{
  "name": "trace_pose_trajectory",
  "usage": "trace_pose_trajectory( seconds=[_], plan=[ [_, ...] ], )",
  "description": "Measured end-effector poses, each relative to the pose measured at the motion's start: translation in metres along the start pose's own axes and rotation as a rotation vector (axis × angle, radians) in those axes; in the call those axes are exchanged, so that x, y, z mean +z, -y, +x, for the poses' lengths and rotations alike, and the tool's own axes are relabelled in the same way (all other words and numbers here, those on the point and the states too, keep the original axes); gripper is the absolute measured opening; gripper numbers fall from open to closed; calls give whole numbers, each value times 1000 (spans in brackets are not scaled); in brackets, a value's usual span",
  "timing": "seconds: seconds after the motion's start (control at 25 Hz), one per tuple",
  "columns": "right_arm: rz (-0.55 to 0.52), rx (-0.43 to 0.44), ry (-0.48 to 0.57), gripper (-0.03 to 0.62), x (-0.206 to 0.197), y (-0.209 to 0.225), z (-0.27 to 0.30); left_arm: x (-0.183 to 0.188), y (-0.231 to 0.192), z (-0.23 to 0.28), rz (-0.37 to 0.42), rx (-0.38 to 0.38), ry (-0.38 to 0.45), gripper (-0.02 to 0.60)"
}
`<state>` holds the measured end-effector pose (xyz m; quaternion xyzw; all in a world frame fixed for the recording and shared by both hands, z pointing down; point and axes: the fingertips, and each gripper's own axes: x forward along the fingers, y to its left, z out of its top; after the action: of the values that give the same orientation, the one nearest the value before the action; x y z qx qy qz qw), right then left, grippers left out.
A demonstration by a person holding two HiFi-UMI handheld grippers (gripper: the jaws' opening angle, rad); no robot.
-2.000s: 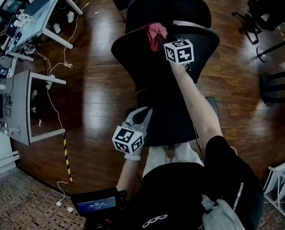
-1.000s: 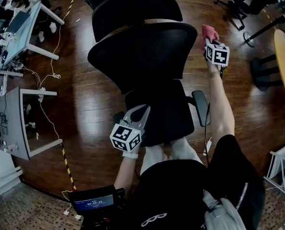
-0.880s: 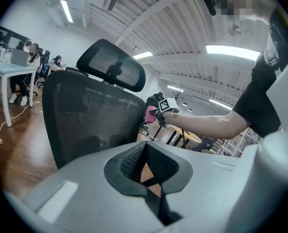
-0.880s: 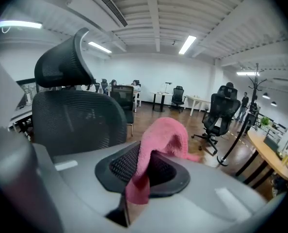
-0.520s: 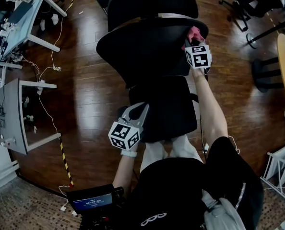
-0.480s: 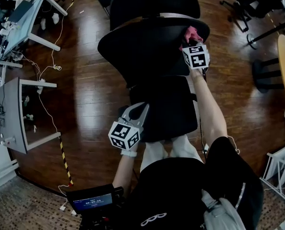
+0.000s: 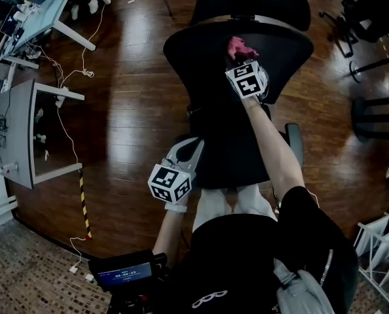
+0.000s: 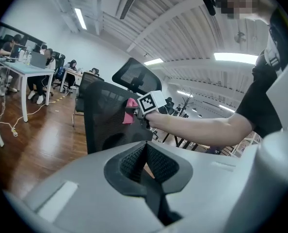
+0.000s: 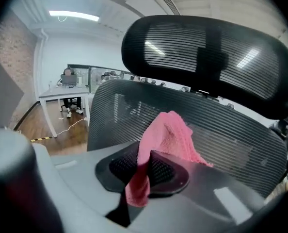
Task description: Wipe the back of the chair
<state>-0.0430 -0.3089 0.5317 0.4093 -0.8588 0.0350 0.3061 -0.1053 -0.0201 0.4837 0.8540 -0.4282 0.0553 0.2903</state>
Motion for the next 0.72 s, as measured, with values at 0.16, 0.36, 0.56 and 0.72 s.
trace_pose_trajectory(
  seconds=[0.16,0.36,0.56,0.72],
  plan=[
    [-35,57,9,41,14,-40,14,-1,-5,-12,-9,17,14,-8],
    [-67,130,27,41,28,-91,34,-1,-11,-26,-17,40,32,-8],
    [-112,233,49,41,40,-148,49,-8,-18,-42,-31,73,35,-8],
    [-133,330,79,41,50,-183,55,-13,-25,-49,-41,104,32,-8]
  ],
)
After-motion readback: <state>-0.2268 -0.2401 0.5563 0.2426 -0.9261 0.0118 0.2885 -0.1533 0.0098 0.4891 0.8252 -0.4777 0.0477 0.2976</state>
